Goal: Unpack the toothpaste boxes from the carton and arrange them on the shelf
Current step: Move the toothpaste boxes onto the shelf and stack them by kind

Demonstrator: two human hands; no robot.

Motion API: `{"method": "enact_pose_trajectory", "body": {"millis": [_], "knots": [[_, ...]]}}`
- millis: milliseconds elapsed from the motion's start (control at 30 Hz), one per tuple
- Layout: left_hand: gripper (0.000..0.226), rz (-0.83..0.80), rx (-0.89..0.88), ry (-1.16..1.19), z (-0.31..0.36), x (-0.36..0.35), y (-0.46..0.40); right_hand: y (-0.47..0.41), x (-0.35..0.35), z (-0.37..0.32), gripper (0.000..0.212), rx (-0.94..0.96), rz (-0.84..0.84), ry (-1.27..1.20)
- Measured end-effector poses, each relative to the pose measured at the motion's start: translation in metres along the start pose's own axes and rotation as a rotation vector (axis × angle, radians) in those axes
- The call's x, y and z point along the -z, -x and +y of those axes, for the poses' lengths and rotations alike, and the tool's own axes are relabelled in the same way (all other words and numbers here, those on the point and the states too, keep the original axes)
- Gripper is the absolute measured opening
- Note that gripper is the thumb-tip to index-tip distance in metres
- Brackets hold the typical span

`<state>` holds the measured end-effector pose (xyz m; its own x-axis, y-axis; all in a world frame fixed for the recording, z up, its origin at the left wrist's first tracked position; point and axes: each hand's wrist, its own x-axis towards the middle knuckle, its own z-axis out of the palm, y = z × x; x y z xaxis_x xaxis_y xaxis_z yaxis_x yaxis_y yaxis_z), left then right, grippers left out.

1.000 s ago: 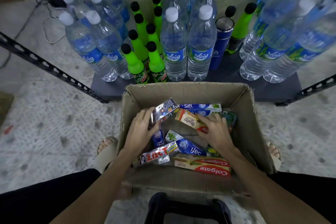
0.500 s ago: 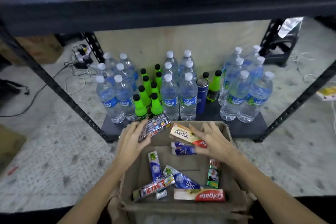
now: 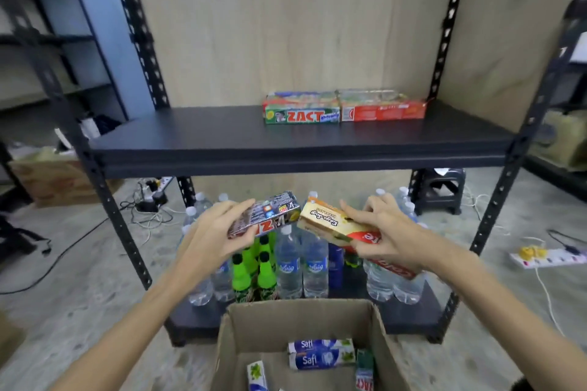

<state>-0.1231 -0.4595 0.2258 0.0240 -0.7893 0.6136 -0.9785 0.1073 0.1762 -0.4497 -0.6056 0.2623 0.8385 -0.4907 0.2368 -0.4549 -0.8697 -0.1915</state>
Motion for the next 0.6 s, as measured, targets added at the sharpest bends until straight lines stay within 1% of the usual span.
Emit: {"method": "enact_pose_trajectory", "body": {"millis": [167,300,400,500,600], "knots": [[0.061,0.081,-0.075,-0.06,0.022,0.055,-0.055,-0.012,0.079,0.004,0.072,-0.006,0.068,-0.035],[0.064,0.072,-0.102,-0.08,0.022,0.08,-0.107,-0.027,0.132,0.021,0.07,-0.034,0.075,0.031],[0.066,-0.002,-0.068,-0.031,0.013,0.085,-0.153,-0.045,0.161,0.036,0.065,-0.079,0.041,0.09],[0.067,-0.093,-0.081,-0.118,0.003,0.07,-0.193,-0.07,0.175,0.058,0.058,-0.112,-0.005,0.13],[0.051,-0.183,-0.069,-0.208,-0.002,0.043,-0.22,-0.095,0.169,0.089,0.055,-0.139,-0.044,0.151]]}}
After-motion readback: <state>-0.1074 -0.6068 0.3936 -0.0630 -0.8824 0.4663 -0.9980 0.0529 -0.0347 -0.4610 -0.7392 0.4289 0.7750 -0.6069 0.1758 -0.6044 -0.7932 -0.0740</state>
